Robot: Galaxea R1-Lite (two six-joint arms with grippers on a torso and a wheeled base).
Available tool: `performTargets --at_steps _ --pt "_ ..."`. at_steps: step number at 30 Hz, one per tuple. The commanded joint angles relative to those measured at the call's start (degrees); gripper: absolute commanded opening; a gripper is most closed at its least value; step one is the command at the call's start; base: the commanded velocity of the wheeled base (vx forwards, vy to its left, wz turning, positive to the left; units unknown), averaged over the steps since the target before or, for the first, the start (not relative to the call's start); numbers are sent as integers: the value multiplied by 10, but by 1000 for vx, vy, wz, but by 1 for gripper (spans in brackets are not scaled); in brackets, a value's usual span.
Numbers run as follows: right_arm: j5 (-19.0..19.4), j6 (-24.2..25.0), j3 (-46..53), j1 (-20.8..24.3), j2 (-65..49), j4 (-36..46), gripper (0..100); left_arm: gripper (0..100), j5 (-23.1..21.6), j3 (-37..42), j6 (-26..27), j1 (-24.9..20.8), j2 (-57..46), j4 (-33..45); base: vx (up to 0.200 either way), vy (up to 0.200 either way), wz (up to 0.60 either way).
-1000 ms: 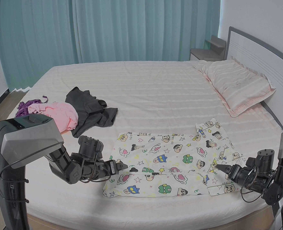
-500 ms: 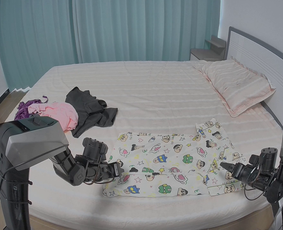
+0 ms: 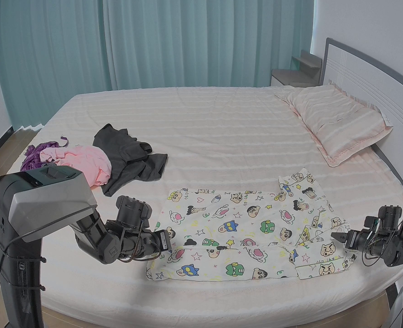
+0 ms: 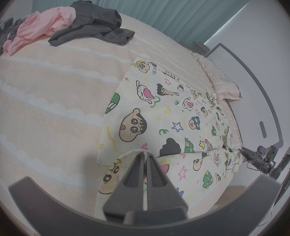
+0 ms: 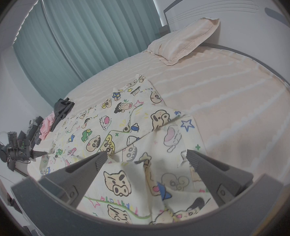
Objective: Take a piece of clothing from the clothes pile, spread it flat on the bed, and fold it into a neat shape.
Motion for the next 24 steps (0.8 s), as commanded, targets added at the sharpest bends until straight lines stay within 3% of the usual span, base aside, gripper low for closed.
performTargets --at_steps 1,7,11,23,24 --pt "57 -28 -40 -40 19 28 100 0 0 0 -1 0 0 0 0 0 0" --pt "90 -65 -58 -40 33 42 100 0 0 -1 -1 0 0 0 0 0 0" --pt "144 -89 -59 -37 56 50 100 0 0 0 -2 1 2 1 0 0 0" --pt "175 -109 -55 -33 82 50 100 0 0 -3 -2 1 5 1 0 0 0" --pt "176 -111 -55 -33 84 50 0 0 0 -3 -2 1 5 1 0 0 0"
